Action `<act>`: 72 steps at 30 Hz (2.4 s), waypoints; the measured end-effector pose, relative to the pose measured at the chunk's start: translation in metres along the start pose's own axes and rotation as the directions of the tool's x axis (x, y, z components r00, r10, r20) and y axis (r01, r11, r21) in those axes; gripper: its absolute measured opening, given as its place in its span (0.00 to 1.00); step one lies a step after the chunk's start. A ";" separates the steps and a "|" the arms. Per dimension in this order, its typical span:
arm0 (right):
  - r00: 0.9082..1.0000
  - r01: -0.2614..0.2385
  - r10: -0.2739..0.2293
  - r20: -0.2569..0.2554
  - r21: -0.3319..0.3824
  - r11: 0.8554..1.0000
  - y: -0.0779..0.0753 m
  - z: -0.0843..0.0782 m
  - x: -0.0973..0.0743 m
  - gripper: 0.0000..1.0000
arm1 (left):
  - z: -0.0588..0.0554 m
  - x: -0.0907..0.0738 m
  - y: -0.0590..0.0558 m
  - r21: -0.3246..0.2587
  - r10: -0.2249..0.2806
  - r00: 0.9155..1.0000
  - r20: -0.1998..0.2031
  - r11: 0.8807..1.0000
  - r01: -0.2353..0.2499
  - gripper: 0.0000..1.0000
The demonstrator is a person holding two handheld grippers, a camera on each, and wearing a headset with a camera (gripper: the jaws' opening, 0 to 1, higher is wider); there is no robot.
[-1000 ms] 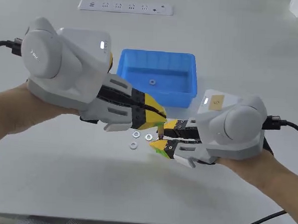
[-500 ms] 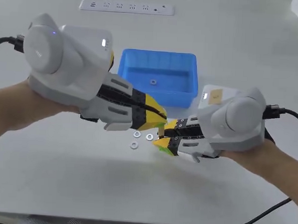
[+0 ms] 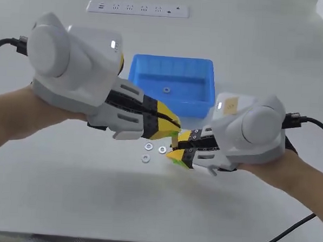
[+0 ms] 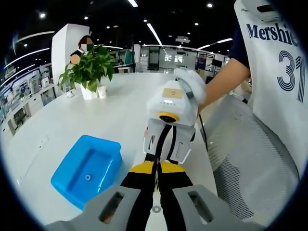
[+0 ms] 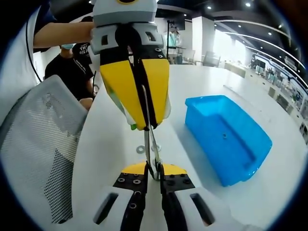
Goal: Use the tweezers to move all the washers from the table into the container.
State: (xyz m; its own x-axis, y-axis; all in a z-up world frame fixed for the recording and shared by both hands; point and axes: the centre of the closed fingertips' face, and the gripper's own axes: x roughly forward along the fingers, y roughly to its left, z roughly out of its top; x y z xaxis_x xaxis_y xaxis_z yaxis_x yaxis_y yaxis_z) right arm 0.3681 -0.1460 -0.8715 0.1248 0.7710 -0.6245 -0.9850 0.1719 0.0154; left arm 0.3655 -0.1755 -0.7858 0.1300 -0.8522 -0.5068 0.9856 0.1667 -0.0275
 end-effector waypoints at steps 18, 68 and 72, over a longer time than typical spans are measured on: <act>0.996 0.078 -0.076 0.044 -0.061 0.995 -0.011 0.033 -0.022 0.11 | 0.029 -0.024 0.003 0.096 0.046 0.999 0.015 0.994 -0.047 0.05; 0.978 0.209 -0.209 0.023 0.001 0.978 -0.124 0.048 0.013 0.11 | 0.020 -0.017 0.126 0.094 0.169 0.985 0.022 0.981 -0.171 0.05; 0.977 0.209 -0.211 0.032 0.039 0.977 -0.125 0.048 0.013 0.11 | 0.020 -0.015 0.131 0.087 0.173 0.984 0.030 0.981 -0.175 0.05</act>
State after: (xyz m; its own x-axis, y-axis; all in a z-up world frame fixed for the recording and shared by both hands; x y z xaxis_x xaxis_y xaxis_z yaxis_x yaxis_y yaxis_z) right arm 0.4982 -0.1278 -0.8447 0.3333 0.7369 -0.5881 -0.9316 0.3534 -0.0852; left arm 0.4948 -0.1505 -0.7645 0.3015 -0.8253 -0.4774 0.9533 0.2694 0.1364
